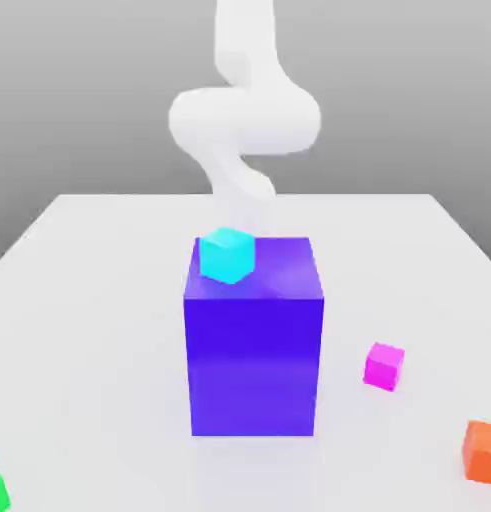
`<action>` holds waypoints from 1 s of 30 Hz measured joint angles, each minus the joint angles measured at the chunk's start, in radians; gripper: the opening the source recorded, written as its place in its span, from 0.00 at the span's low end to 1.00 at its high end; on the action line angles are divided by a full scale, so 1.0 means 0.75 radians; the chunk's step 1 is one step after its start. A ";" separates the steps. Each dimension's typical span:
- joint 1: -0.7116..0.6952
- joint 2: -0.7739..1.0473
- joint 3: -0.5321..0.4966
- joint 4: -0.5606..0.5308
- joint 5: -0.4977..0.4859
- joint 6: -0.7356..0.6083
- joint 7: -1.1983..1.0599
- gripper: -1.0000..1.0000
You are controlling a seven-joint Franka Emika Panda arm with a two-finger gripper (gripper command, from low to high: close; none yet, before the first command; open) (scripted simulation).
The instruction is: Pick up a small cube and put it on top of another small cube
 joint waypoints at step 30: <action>0.769 1.324 0.006 -0.666 -0.231 1.023 -0.296 0.00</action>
